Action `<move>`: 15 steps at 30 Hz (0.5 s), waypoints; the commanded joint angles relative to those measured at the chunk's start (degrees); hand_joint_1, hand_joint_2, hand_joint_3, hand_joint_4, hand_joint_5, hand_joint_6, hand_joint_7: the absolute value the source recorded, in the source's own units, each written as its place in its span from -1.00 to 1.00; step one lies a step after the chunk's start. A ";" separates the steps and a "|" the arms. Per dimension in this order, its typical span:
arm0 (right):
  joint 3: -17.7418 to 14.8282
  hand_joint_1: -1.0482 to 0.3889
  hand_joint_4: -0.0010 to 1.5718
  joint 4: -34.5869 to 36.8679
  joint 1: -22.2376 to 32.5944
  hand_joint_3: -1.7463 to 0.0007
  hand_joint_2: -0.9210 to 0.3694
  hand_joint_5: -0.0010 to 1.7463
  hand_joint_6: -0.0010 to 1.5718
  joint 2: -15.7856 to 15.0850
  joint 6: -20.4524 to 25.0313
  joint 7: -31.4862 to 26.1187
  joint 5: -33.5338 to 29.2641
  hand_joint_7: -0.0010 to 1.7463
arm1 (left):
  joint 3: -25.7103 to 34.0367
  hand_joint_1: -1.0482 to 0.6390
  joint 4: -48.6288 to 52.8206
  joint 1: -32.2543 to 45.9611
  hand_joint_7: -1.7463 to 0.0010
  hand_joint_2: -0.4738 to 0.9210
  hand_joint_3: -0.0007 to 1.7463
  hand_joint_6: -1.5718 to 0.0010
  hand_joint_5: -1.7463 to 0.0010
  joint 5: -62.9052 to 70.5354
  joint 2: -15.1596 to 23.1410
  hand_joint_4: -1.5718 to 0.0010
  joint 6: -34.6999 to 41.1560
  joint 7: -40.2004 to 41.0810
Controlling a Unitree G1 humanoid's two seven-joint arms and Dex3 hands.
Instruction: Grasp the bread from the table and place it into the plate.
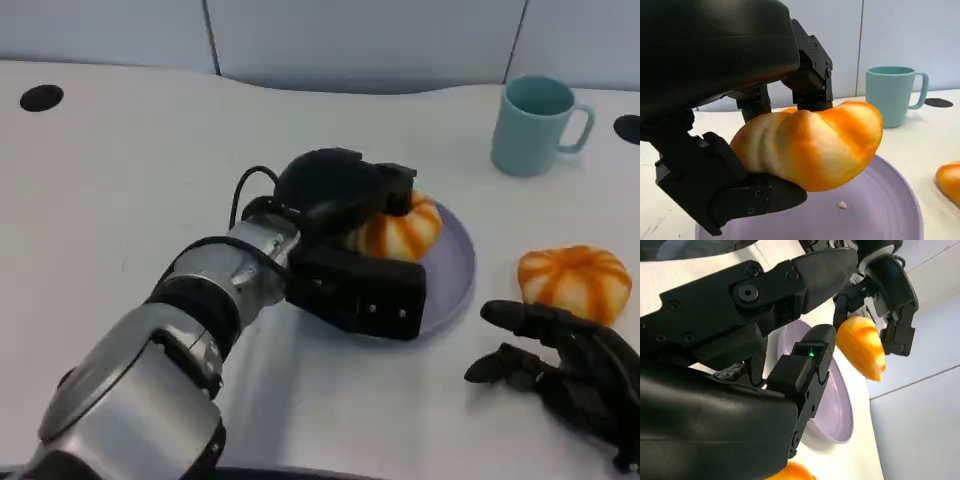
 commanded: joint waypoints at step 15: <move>1.08 -0.09 -0.30 -2.63 2.76 0.88 -1.00 0.32 0.23 0.49 3.33 -1.71 -0.40 -0.99 | -0.48 -0.05 1.05 -0.92 -0.73 0.37 0.29 0.05 -0.96 0.49 0.08 -0.11 0.02 -4.13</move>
